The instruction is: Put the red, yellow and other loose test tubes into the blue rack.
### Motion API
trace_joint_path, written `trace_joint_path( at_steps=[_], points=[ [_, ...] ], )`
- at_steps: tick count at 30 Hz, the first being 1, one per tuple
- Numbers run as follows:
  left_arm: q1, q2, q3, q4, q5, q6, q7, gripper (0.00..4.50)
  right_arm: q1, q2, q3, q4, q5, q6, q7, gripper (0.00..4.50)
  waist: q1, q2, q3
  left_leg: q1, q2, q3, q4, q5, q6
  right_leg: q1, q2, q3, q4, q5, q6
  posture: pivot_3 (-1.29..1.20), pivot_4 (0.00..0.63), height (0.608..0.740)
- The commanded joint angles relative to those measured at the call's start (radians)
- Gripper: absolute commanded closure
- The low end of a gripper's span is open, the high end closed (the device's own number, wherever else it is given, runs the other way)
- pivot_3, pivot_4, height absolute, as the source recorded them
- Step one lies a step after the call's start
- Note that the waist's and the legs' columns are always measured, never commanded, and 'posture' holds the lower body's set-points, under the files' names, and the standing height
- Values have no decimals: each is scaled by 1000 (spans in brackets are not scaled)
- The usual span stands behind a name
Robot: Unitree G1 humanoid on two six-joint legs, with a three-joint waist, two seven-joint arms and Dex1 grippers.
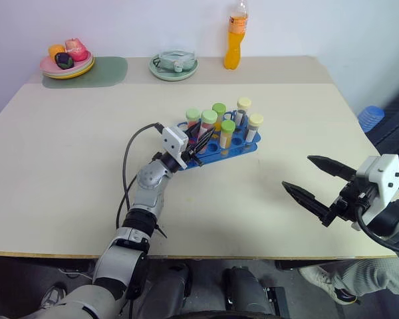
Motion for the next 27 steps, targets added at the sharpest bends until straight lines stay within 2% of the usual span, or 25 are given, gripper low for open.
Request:
trace_joint_path(
  at_steps=[1,11,16,19,21,22,24,27],
  points=[
    [9,-5,2,17,5,3,-12,3752,-9,-12,-26,-40,16,2,-12,0,0,0,0,0,0,0,0,0,0,0,0,0,0,0,0,0,150,740],
    [76,-6,3,15,-8,-5,-70,3752,-8,-13,-37,-45,20,11,-22,0,-1,1,-1,1,0,0,0,0,0,0,0,0,0,0,0,0,150,740],
    [71,-9,10,28,0,-3,-59,3752,-14,-13,-32,-41,17,10,-24,0,-2,1,-1,1,0,0,0,0,0,0,0,0,0,0,0,0,150,740],
    [62,-16,17,17,-40,29,-108,3752,-20,-12,-29,-37,15,8,-26,0,-1,1,-1,1,0,0,0,0,0,0,0,0,0,0,0,0,150,740],
    [60,-19,21,8,-50,44,-116,2731,-23,-10,-27,-37,13,9,-29,0,0,1,-1,1,0,0,0,0,0,0,0,0,0,0,0,0,150,740],
    [60,-20,21,-1,-48,54,-107,2451,-23,-7,-27,-39,13,9,-32,0,0,1,-1,1,0,0,0,0,0,0,0,0,0,0,0,0,150,740],
    [65,-18,17,-26,-28,61,-81,1462,-18,-2,-28,-42,12,8,-36,0,0,1,-1,1,0,0,0,0,0,0,0,0,0,0,0,0,150,740],
    [85,4,-10,-85,15,107,-62,1462,-4,10,-24,-40,2,0,-39,0,0,1,-1,1,0,0,0,0,0,0,0,0,0,0,0,0,150,740]
  ],
)
